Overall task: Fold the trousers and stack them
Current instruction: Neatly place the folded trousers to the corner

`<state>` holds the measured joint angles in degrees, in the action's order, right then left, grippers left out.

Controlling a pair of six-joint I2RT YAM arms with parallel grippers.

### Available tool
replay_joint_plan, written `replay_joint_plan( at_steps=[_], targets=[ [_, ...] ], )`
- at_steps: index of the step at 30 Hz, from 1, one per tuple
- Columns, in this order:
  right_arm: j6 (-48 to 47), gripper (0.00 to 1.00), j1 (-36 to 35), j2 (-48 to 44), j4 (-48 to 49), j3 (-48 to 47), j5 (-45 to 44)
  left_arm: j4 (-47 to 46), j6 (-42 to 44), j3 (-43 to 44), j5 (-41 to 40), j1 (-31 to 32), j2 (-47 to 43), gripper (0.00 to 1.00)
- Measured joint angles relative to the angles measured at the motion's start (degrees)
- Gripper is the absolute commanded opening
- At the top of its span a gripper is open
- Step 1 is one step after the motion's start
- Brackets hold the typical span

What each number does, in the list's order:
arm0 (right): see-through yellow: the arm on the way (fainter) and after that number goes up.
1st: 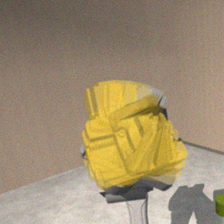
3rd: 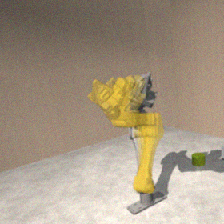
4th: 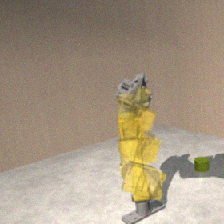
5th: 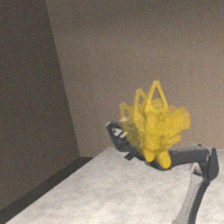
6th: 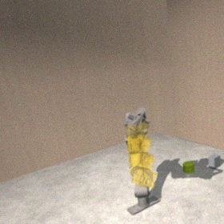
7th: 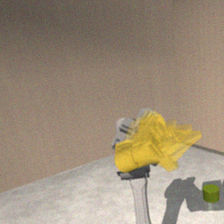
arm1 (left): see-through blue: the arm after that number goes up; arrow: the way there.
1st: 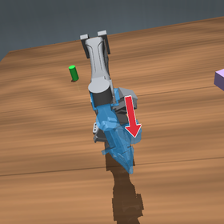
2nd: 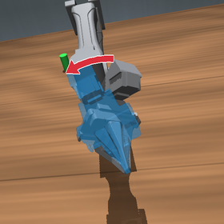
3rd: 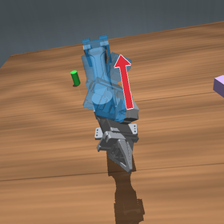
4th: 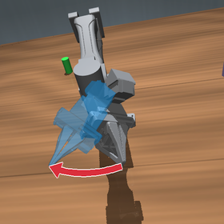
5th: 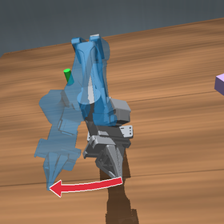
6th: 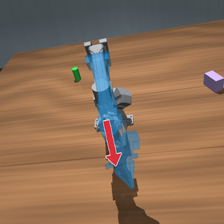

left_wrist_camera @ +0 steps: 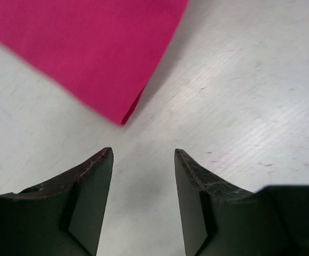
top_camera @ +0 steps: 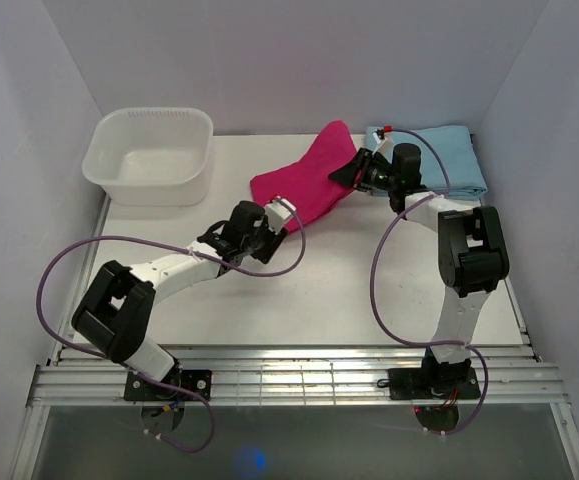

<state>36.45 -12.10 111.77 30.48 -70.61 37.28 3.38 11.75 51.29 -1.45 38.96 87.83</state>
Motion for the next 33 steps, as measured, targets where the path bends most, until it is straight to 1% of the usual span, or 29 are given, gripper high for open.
replay_joint_plan(
  at_steps=[3, 6, 8, 13, 17, 21, 26, 33],
  targets=[
    [-4.7, 0.08, 2.6, 0.0, -3.8, -1.3, 0.1, 2.4, -1.0, 0.1, 0.1, -4.9, 0.0, 0.61],
    [-8.8, 0.08, 5.0, 0.3, -8.0, -4.2, 0.8, 3.7, -1.6, 0.1, 0.9, -6.5, 0.0, 0.61],
    [-11.6, 0.08, 6.4, 0.7, -10.8, -7.5, 1.6, 4.4, -1.8, 0.1, 1.8, -6.4, 0.0, 0.61],
    [-16.9, 0.08, 9.0, 2.8, -14.1, -17.0, 3.7, 5.5, -2.3, 0.1, 3.4, -6.1, 0.0, 0.61],
    [-20.2, 0.08, 10.2, 3.2, -15.4, -21.5, 4.0, 6.0, -2.4, 0.1, 3.9, -6.1, 0.0, 0.61],
    [-22.0, 0.08, 11.0, 4.3, -16.7, -25.8, 4.1, 6.1, -2.4, 0.1, 4.0, -6.2, 0.0, 0.61],
    [-22.7, 0.08, 12.8, 7.7, -17.7, -31.9, 5.4, 6.1, -2.4, 0.0, 4.1, -6.2, -0.1, 0.61],
    [-25.1, 0.08, 15.1, 10.2, -22.0, -36.6, 7.3, 6.5, -2.6, -0.3, 4.2, -6.2, -0.2, 0.61]
  ],
)
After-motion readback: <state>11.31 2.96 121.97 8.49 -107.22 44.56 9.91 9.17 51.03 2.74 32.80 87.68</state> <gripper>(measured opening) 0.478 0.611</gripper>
